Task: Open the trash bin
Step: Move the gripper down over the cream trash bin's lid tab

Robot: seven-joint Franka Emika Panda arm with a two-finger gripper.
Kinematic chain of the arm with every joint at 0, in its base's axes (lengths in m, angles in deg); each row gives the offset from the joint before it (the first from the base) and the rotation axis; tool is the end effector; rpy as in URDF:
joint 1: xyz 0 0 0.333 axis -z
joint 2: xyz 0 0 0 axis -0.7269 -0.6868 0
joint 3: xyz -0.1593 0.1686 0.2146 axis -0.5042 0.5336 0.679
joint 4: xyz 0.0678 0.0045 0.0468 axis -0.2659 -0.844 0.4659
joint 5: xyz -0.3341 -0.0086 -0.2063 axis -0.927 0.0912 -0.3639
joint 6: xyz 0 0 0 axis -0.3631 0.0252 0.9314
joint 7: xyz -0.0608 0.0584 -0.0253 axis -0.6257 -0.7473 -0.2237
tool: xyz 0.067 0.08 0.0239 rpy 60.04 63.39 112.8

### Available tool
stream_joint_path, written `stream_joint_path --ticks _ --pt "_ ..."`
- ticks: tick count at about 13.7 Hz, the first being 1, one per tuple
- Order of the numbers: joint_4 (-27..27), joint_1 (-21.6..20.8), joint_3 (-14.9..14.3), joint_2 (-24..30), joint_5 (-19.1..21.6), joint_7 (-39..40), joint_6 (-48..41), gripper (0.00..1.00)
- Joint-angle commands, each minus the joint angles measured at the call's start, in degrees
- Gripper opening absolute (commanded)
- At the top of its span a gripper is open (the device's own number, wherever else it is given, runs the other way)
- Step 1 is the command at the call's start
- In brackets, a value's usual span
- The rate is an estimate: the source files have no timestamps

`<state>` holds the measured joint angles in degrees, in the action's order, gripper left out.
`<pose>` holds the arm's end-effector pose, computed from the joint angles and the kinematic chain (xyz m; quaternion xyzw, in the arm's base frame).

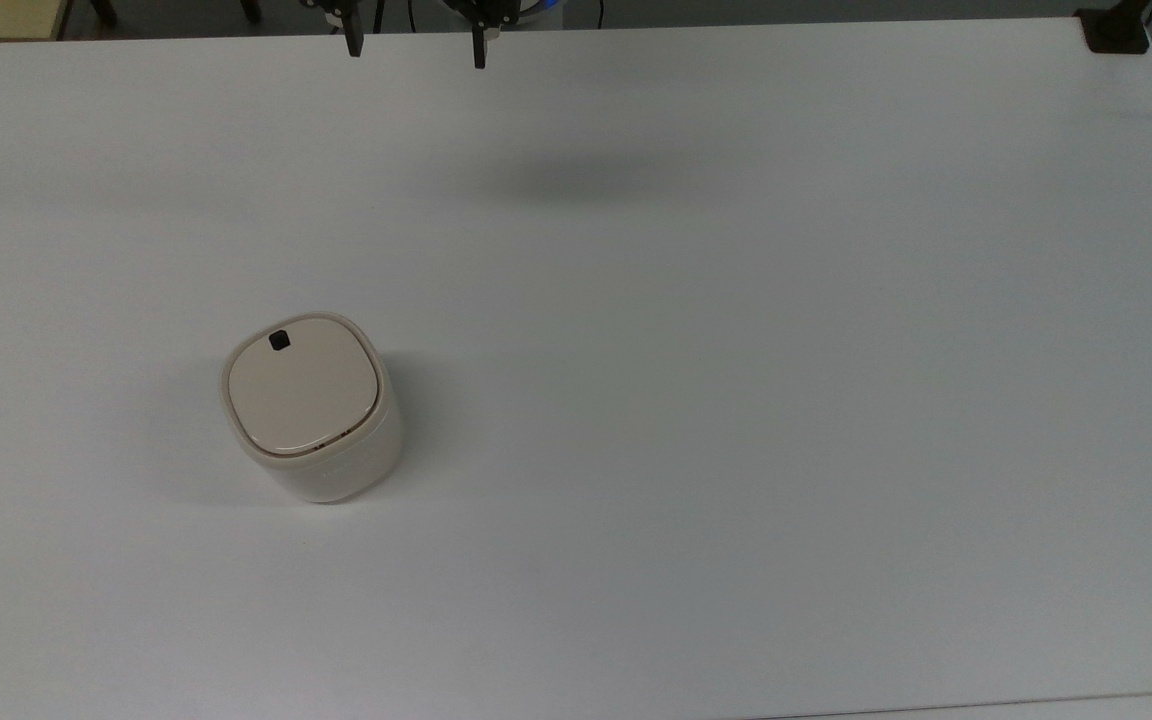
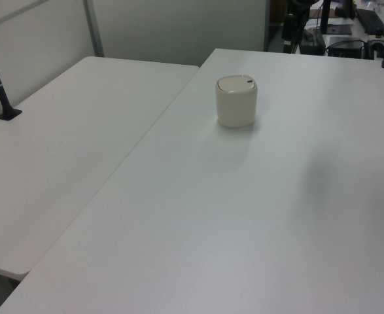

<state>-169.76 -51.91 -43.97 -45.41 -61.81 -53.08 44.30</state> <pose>0.5568 0.0023 0.6102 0.9988 -0.0239 0.0388 0.0183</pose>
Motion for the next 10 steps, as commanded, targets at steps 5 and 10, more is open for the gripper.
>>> stream_joint_path --ticks 5,10 --pt "-0.8 -0.1 -0.1 0.4 0.3 1.7 0.6 1.00" --pt "-0.8 2.3 -0.1 -0.6 0.2 16.7 1.2 1.00"
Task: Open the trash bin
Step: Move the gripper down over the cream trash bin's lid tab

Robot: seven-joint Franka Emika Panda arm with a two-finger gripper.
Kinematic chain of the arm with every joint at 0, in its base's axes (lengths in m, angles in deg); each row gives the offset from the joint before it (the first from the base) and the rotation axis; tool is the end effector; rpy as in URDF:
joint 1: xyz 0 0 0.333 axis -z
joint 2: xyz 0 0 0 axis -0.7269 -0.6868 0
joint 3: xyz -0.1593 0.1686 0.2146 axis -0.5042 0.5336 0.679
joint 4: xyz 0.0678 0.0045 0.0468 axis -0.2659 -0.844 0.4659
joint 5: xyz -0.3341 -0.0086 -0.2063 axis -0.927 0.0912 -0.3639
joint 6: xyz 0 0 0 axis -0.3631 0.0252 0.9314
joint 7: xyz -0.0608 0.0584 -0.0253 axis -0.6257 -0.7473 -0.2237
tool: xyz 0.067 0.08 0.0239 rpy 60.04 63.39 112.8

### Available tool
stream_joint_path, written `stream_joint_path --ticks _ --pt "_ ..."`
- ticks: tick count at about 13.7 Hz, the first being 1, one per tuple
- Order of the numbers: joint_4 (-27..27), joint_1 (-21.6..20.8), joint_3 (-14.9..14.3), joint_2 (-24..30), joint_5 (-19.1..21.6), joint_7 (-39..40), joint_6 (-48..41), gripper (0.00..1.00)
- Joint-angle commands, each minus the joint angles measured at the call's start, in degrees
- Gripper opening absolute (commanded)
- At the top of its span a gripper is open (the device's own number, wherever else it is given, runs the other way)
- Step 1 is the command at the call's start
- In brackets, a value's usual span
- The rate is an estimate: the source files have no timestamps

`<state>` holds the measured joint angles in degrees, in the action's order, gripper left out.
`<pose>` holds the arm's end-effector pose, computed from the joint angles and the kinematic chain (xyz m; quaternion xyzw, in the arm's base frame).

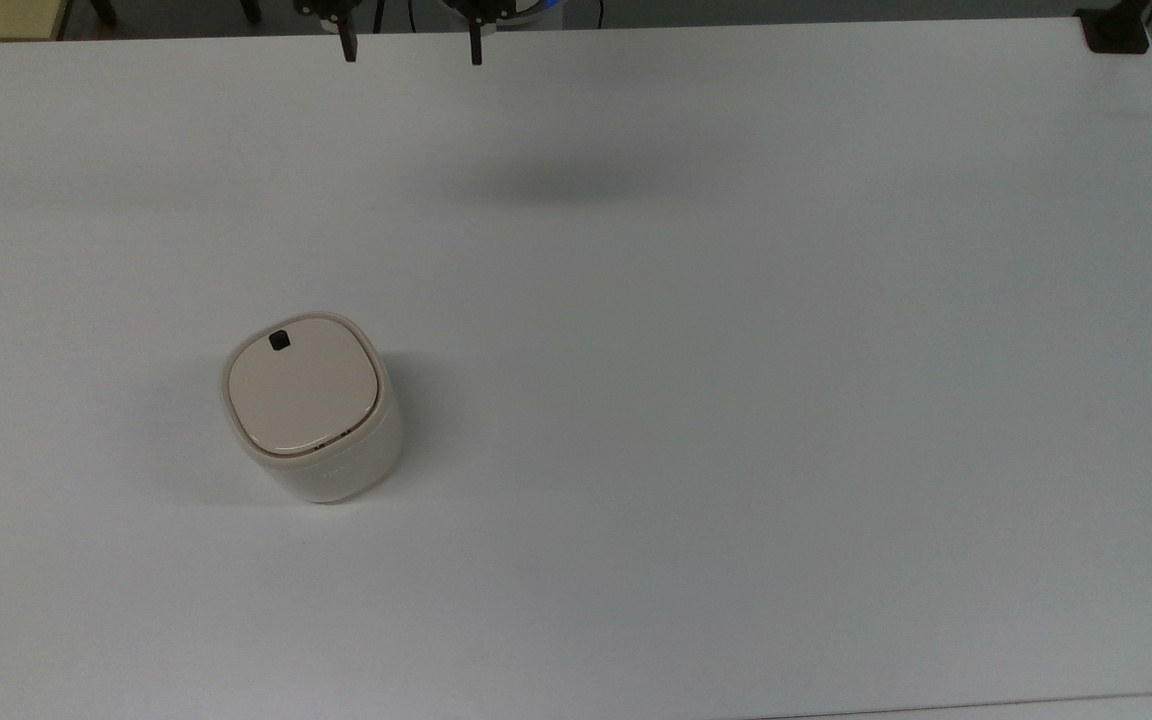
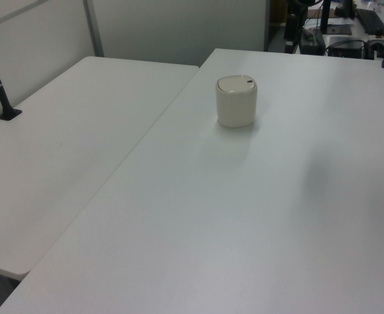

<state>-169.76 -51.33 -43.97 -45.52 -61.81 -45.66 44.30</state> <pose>0.5573 -0.0033 0.6091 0.9985 0.0358 0.0365 0.0210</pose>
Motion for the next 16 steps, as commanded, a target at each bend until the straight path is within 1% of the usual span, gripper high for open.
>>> stream_joint_path --ticks 1,2,3,4,5,6,8,9,10,13,16 --pt "-0.5 2.8 -0.1 -1.2 0.1 13.4 1.5 0.95" --pt "-0.3 3.5 -0.1 -1.8 0.1 14.1 3.4 0.78" --pt "-0.4 4.9 -0.1 -2.7 0.2 13.7 7.6 0.34" --pt "-0.2 5.7 -0.1 -4.6 0.8 12.4 10.6 0.07" --pt "-0.2 6.0 -0.1 -5.5 0.9 10.0 13.2 0.00" --pt "-0.5 7.0 -0.1 -7.1 0.9 5.8 18.6 0.00" --pt "-0.7 7.3 -0.2 -10.8 0.2 0.8 24.2 0.00" --pt "-0.8 8.2 -0.2 -12.4 0.2 -1.5 27.3 0.00" --pt "-0.8 8.6 -0.3 -13.4 0.2 -3.0 29.3 0.00" --pt "-0.9 9.4 -0.6 -16.5 0.0 -4.8 34.3 0.00" --pt "-0.9 9.6 -0.6 -18.9 0.0 -4.8 36.5 0.00"
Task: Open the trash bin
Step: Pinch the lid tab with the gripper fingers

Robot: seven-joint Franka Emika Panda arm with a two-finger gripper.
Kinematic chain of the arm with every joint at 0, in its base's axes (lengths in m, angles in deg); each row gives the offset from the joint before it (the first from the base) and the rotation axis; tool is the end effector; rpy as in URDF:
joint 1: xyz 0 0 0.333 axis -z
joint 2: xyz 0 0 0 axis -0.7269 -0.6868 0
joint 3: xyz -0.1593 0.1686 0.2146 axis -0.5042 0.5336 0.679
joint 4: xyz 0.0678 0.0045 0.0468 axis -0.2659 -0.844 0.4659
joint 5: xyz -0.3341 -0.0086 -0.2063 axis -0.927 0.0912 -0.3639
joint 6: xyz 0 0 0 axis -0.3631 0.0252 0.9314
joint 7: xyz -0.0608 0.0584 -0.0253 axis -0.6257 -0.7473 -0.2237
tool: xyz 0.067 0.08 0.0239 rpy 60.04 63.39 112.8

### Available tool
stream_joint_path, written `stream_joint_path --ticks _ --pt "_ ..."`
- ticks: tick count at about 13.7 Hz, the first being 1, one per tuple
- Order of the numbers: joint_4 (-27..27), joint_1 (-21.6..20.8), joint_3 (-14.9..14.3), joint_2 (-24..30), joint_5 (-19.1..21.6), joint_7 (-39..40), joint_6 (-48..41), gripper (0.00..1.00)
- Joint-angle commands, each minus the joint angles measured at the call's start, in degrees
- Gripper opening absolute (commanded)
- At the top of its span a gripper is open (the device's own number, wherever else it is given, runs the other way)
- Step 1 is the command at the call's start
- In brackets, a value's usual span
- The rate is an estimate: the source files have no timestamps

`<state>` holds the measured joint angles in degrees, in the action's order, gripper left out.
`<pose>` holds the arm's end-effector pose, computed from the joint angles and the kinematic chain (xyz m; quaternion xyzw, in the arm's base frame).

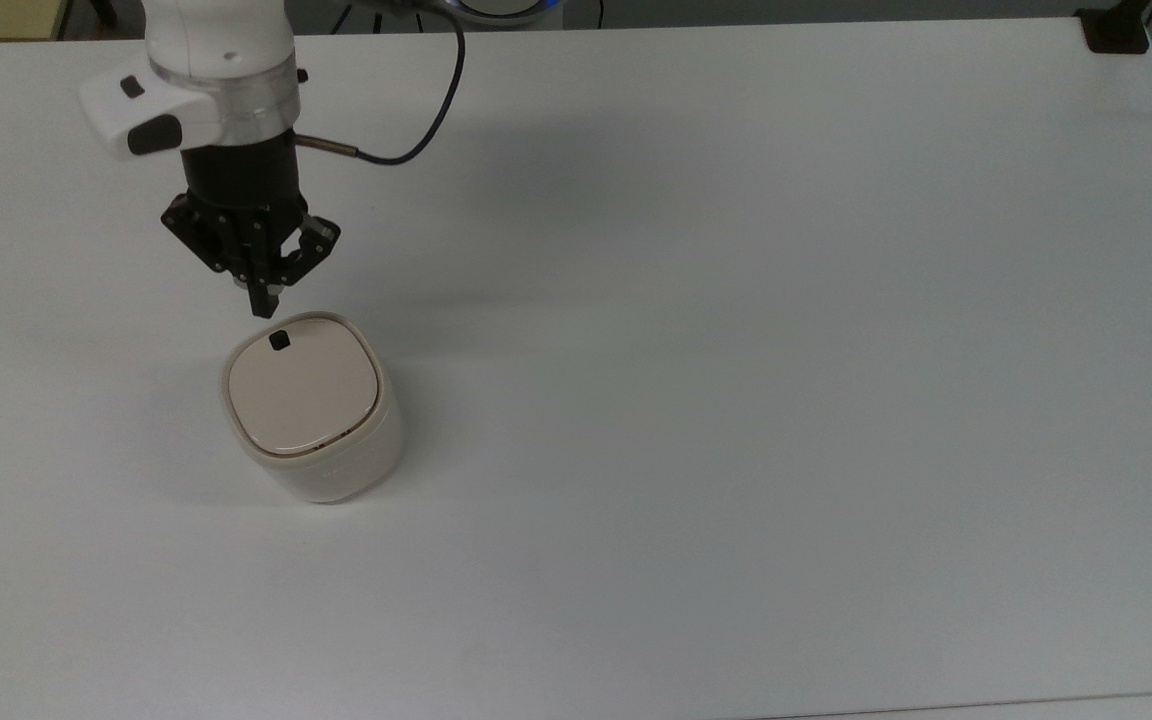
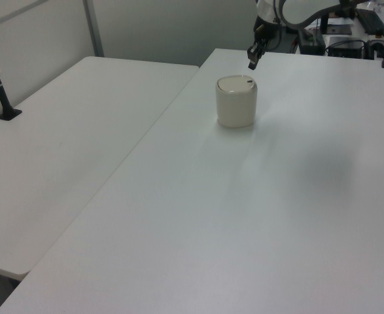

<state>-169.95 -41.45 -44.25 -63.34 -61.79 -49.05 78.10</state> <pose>0.6641 -0.1126 0.4790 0.9818 -0.0684 0.1711 0.0448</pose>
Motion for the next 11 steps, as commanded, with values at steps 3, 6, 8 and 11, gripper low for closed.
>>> stream_joint_path --ticks 3,6,8,11 --pt "-0.5 -0.4 -0.3 -3.7 0.1 -1.5 3.4 0.00" --pt "-0.6 -0.5 -0.3 -4.5 0.1 -1.6 5.2 0.00" --pt "-0.3 -0.3 -0.3 -4.4 0.5 -1.7 5.1 0.00" --pt "0.1 0.4 -0.2 0.7 1.6 -1.7 2.7 0.00"
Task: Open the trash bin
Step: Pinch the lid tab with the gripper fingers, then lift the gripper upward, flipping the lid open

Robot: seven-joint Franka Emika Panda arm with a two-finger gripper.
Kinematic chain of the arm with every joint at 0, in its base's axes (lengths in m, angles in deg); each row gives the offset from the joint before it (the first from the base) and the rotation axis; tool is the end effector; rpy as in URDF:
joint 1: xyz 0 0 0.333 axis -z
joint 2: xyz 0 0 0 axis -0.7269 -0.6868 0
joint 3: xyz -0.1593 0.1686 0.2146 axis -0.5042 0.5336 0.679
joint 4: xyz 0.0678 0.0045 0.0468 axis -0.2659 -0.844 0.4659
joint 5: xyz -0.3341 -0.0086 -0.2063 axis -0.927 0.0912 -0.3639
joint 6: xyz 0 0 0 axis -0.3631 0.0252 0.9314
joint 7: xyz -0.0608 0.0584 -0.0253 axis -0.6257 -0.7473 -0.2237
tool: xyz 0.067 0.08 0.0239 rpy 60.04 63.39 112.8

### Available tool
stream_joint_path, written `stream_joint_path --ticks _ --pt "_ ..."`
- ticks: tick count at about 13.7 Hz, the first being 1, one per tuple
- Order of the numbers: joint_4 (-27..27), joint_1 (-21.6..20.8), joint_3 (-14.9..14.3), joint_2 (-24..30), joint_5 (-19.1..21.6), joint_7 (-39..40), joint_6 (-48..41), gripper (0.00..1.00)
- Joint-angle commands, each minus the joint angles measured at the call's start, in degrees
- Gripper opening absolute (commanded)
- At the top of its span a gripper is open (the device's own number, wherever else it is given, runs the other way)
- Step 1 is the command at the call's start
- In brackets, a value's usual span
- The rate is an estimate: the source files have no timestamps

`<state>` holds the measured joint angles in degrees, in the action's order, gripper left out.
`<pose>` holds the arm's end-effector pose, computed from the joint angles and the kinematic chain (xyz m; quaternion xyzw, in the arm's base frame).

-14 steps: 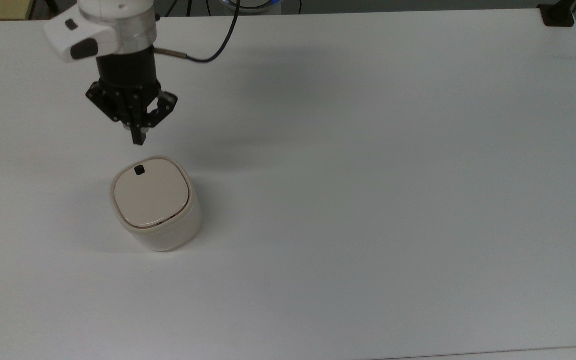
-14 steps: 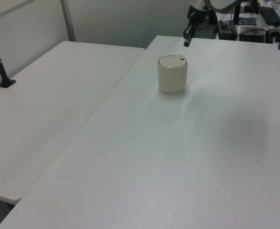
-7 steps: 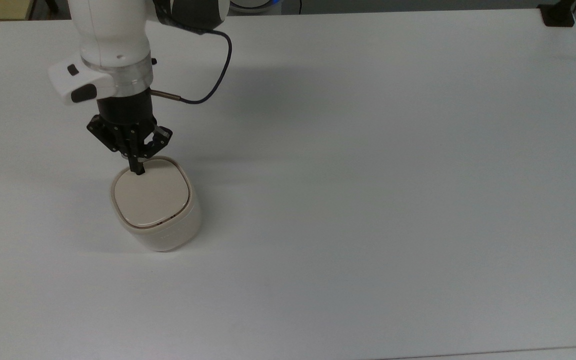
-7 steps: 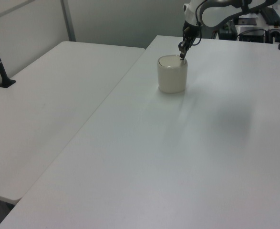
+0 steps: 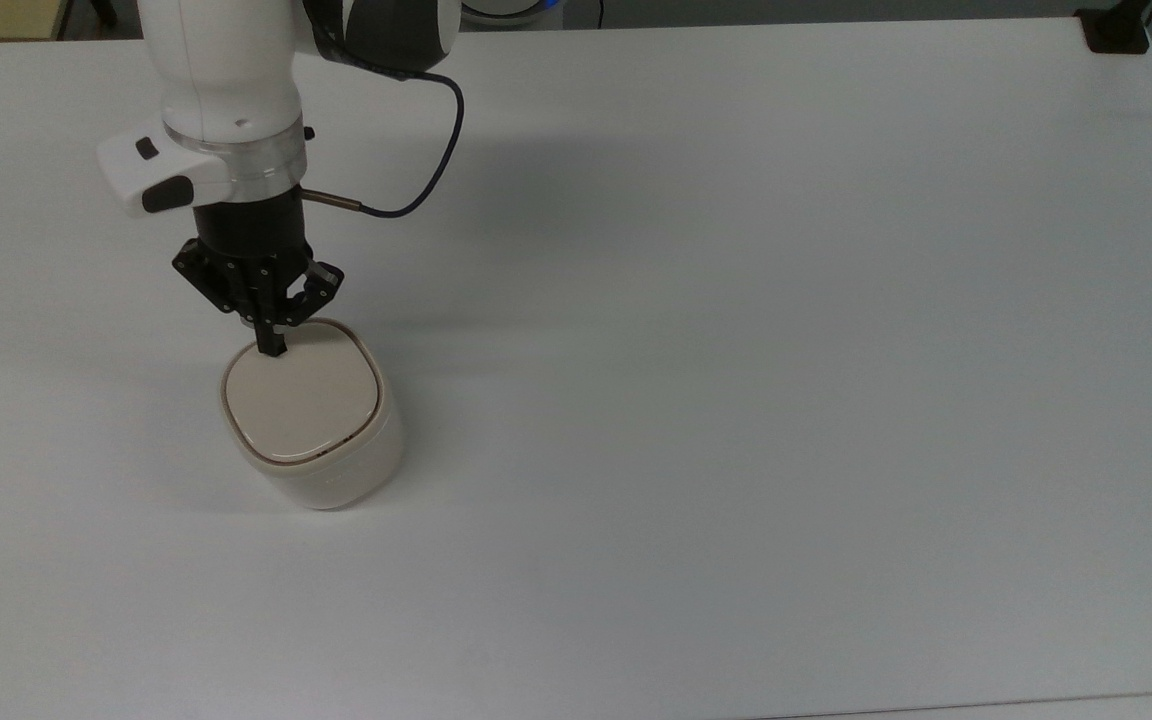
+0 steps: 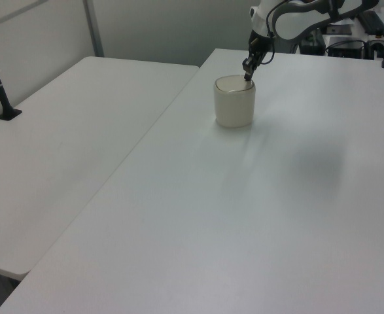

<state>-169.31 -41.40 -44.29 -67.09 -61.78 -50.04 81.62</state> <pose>0.6784 -0.1147 0.4476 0.9806 -0.0753 0.1749 0.0456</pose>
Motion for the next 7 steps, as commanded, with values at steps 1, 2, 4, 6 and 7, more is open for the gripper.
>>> stream_joint_path --ticks 1,2,4,6,7 --pt "0.0 0.4 -0.3 6.7 3.3 -0.7 -3.9 0.00" --pt "0.7 0.4 -0.2 8.1 4.0 -0.7 -5.9 0.00" --pt "1.1 0.0 -0.1 11.6 4.7 -0.7 -12.3 0.00" --pt "1.1 -0.4 0.3 14.0 4.7 -2.1 -16.7 0.00" --pt "1.1 -0.7 0.4 15.5 4.7 -3.3 -19.9 0.10"
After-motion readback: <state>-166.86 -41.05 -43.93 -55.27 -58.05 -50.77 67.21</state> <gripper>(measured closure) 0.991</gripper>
